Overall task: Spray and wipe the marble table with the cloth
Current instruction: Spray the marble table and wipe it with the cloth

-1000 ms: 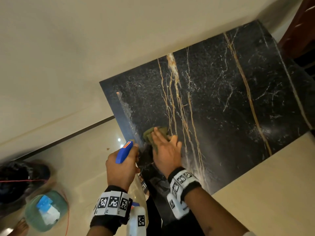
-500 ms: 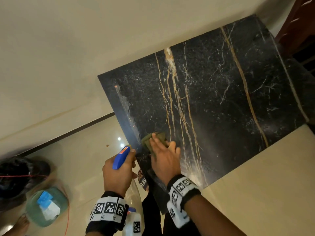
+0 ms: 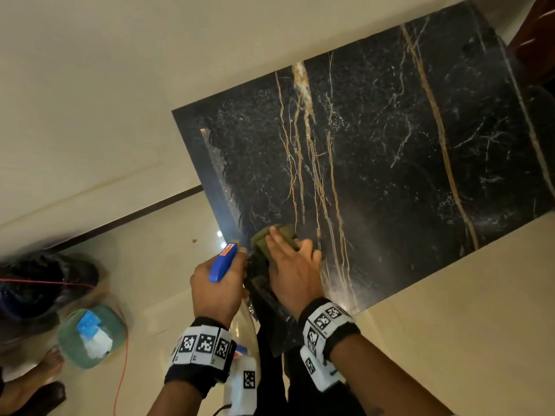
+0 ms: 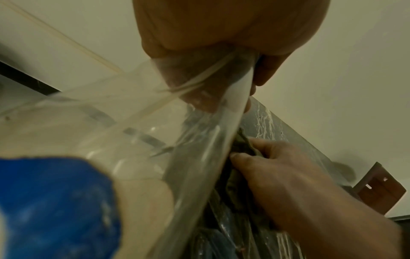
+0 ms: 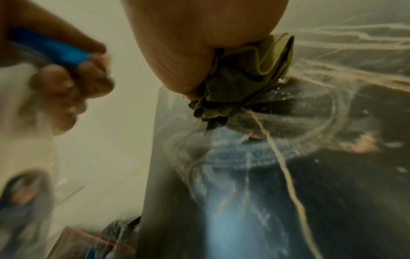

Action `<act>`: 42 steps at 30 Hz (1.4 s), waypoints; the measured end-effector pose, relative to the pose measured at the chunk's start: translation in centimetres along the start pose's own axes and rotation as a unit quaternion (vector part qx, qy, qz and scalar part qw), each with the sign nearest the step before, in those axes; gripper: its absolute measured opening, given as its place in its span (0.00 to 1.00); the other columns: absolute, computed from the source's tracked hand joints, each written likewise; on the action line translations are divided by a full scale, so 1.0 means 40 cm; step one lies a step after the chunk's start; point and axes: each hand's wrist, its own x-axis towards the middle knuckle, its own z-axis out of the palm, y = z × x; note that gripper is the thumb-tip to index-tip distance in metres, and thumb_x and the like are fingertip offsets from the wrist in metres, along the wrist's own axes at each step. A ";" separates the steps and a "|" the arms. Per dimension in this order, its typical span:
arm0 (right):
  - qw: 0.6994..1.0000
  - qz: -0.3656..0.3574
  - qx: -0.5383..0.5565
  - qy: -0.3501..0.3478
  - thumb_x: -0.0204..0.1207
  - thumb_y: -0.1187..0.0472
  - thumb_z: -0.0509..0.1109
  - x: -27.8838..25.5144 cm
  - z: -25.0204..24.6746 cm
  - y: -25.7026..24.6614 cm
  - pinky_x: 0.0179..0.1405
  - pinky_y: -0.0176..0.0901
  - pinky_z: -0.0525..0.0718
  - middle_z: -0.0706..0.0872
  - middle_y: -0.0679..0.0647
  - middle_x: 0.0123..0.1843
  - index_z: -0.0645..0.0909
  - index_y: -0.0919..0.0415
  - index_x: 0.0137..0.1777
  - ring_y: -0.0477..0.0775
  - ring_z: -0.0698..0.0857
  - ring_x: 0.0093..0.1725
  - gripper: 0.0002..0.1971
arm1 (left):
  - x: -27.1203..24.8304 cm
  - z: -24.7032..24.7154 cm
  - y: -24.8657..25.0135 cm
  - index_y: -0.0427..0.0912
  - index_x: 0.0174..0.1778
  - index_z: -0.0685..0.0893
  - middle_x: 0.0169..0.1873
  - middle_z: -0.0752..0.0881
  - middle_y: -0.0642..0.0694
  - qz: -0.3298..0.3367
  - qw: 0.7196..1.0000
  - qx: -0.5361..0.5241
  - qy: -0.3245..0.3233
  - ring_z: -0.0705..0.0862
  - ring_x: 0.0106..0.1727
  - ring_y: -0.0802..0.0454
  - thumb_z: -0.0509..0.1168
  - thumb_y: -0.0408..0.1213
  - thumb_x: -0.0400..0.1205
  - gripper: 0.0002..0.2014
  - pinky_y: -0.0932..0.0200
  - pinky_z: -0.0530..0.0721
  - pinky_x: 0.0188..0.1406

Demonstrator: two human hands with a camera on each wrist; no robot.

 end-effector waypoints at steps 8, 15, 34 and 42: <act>0.999 0.054 0.003 0.005 0.82 0.51 0.66 -0.033 -0.017 0.110 0.50 0.49 0.68 0.62 0.33 0.86 0.68 0.40 0.83 0.55 0.72 0.57 0.28 | -0.054 0.010 -0.011 0.36 0.35 0.89 0.31 0.87 0.33 0.008 0.999 -0.007 0.039 0.87 0.34 0.30 0.72 0.42 0.86 0.16 0.41 0.91 0.37; 1.000 -0.004 0.011 -0.023 0.79 0.53 0.68 -0.134 0.012 0.024 0.52 0.51 0.72 0.62 0.36 0.87 0.69 0.43 0.82 0.57 0.74 0.57 0.30 | -0.125 0.019 -0.053 0.29 0.34 0.87 0.29 0.84 0.30 -0.008 0.998 -0.030 0.061 0.83 0.28 0.38 0.73 0.42 0.84 0.19 0.43 0.89 0.29; 0.998 -0.050 -0.011 -0.027 0.80 0.51 0.66 -0.287 0.034 0.105 0.50 0.50 0.73 0.64 0.34 0.86 0.69 0.39 0.81 0.55 0.75 0.56 0.28 | -0.233 0.041 -0.101 0.33 0.31 0.86 0.21 0.83 0.47 -0.016 0.999 -0.024 0.045 0.81 0.22 0.53 0.72 0.41 0.86 0.20 0.41 0.90 0.33; 0.990 0.134 -0.005 0.041 0.83 0.51 0.64 -0.259 -0.037 0.274 0.47 0.48 0.66 0.65 0.35 0.86 0.69 0.40 0.83 0.53 0.69 0.54 0.27 | -0.242 0.031 -0.123 0.34 0.32 0.86 0.23 0.84 0.45 -0.017 1.000 -0.002 0.026 0.84 0.27 0.44 0.71 0.41 0.86 0.19 0.36 0.91 0.37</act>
